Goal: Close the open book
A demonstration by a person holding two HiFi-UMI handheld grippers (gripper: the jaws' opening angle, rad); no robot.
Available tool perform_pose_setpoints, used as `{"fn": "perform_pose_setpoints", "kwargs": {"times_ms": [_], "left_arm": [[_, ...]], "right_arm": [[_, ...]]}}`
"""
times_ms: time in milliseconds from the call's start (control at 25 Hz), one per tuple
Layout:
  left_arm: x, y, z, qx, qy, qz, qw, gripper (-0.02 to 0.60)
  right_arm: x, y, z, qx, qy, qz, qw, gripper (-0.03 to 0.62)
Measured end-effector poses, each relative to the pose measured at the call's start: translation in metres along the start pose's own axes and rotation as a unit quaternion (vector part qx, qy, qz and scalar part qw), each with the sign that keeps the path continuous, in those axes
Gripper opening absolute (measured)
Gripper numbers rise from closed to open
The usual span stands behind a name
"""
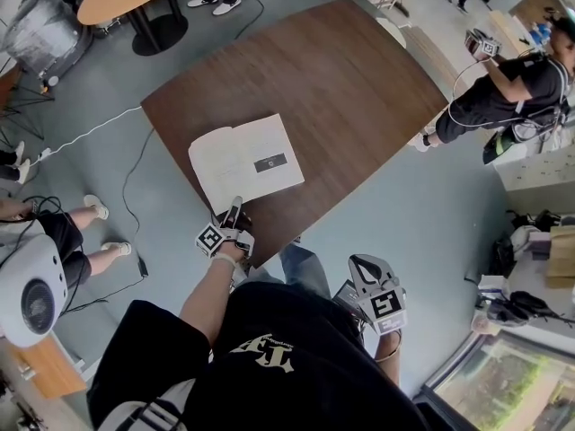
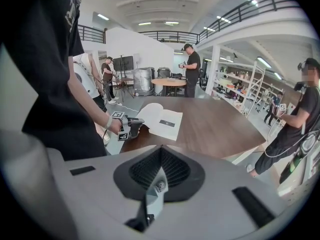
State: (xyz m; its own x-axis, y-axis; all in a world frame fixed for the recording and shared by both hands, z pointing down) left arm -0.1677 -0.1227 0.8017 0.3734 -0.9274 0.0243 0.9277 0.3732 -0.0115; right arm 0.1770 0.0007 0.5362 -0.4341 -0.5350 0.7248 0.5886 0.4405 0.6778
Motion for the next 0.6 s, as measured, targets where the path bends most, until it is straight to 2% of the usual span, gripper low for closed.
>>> {"fn": "perform_pose_setpoints", "kwargs": {"times_ms": [80, 200, 320, 600], "left_arm": [[0.000, 0.000, -0.004, 0.019, -0.011, 0.011, 0.9997, 0.015], [0.006, 0.001, -0.014, 0.039, -0.004, 0.033, 0.9987, 0.015], [0.008, 0.001, -0.016, 0.068, -0.031, 0.053, 0.9957, 0.015], [0.014, 0.002, -0.024, 0.116, -0.058, 0.091, 0.9874, 0.015]], "right_arm": [[0.002, -0.002, -0.002, 0.004, -0.002, -0.007, 1.000, -0.012], [0.009, -0.005, -0.004, 0.006, -0.007, -0.017, 1.000, -0.012], [0.021, -0.012, -0.009, 0.000, -0.016, -0.024, 1.000, -0.012], [0.055, -0.047, -0.010, -0.050, -0.044, -0.041, 0.997, -0.012]]}}
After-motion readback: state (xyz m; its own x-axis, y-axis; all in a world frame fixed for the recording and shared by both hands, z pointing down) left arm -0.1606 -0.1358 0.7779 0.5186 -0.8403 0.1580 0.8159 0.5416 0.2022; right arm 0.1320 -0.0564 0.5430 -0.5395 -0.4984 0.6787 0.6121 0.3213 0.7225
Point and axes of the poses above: the fingertips, and each gripper's own axes: x forward along the fingers, z to its left, y out of its underside, the point moved 7 cm from there along -x, backward along the fingers, and after that the axes turned 5 degrees about -x, right-handed, at the moved point
